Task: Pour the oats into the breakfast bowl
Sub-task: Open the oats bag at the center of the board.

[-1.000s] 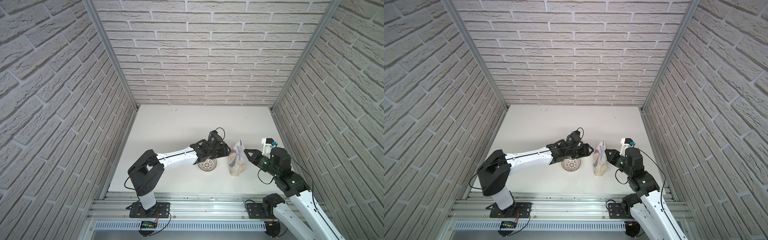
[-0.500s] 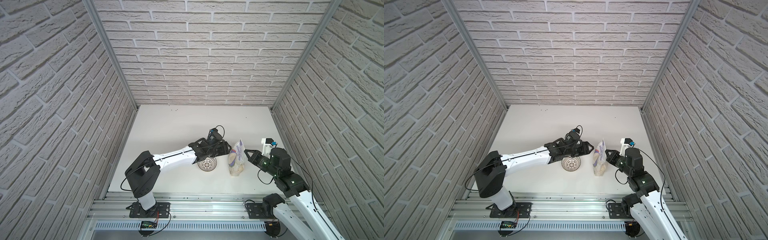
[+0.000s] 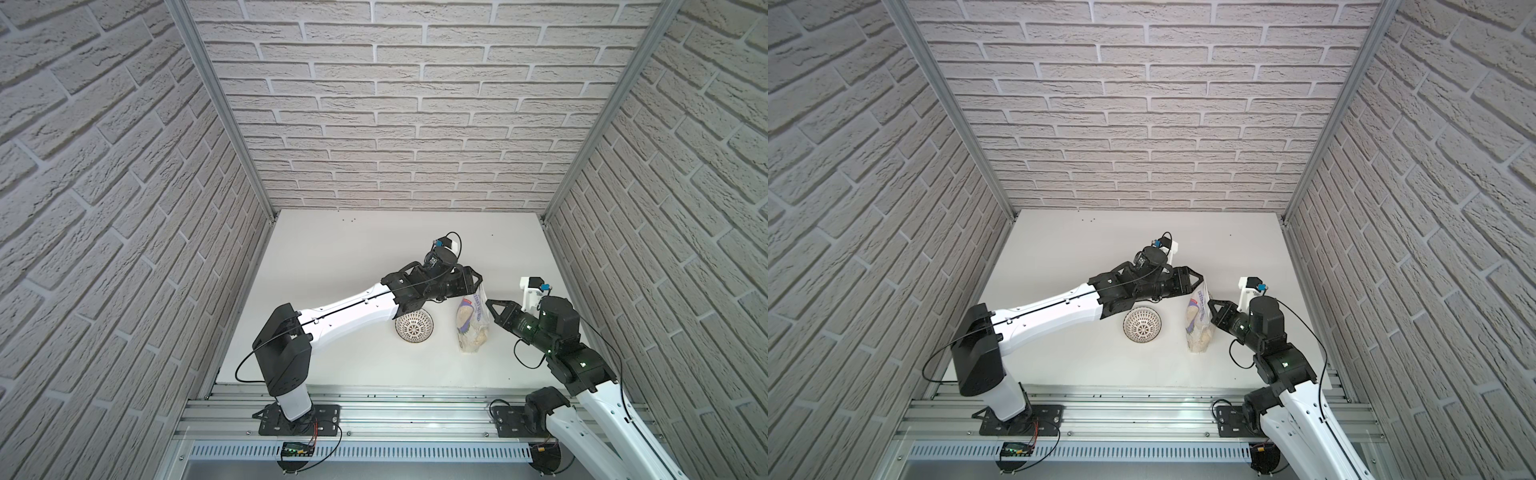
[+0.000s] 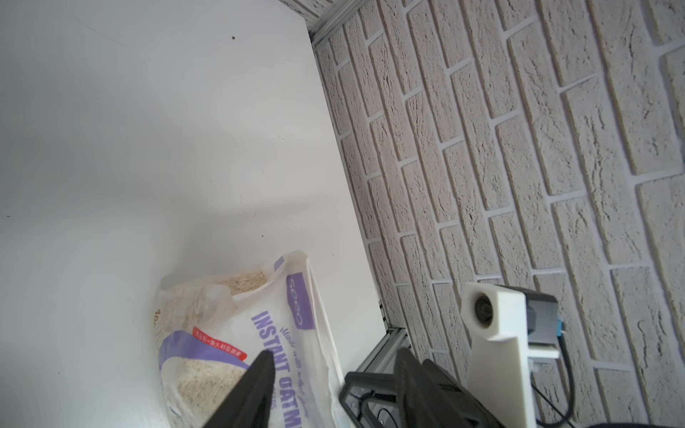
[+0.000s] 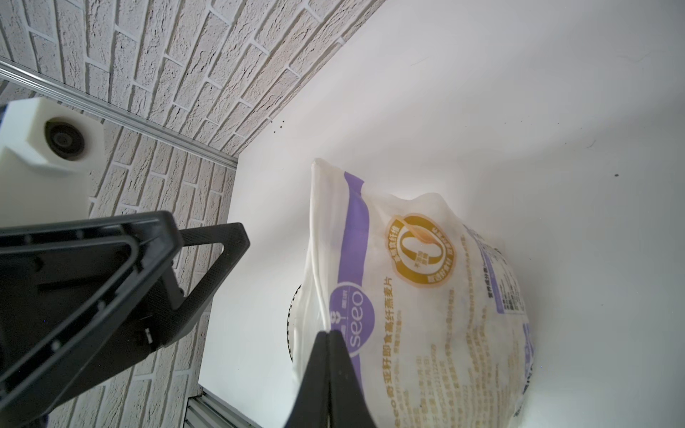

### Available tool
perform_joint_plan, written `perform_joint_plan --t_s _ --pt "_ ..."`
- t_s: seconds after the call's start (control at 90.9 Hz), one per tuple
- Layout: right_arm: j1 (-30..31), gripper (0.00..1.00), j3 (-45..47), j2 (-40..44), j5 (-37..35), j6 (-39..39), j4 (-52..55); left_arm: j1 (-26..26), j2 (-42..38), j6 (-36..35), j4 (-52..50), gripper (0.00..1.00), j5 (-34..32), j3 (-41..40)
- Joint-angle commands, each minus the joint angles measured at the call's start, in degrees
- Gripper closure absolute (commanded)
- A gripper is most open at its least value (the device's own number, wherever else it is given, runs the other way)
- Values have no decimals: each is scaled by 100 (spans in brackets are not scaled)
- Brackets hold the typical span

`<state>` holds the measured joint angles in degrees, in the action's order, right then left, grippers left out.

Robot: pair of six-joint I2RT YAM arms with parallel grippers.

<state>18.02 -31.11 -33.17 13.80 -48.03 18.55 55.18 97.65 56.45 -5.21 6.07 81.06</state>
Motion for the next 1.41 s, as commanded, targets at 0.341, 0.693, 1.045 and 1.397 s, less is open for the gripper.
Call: perform_joint_plan --t_s 0.341,0.693,1.045,1.397 --pt "-18 97 202 -8 64 48 141 238 476 -55 -319 63 62 345" --pt "-18 87 95 -29 307 46 188 274 674 -22 -518 92 124 501" --pt "-9 77 -168 -187 407 232 505 288 787 -28 -626 100 199 675" --pt "-9 96 -1287 -395 -951 1062 1855 254 549 -563 -1493 100 -573 1168"
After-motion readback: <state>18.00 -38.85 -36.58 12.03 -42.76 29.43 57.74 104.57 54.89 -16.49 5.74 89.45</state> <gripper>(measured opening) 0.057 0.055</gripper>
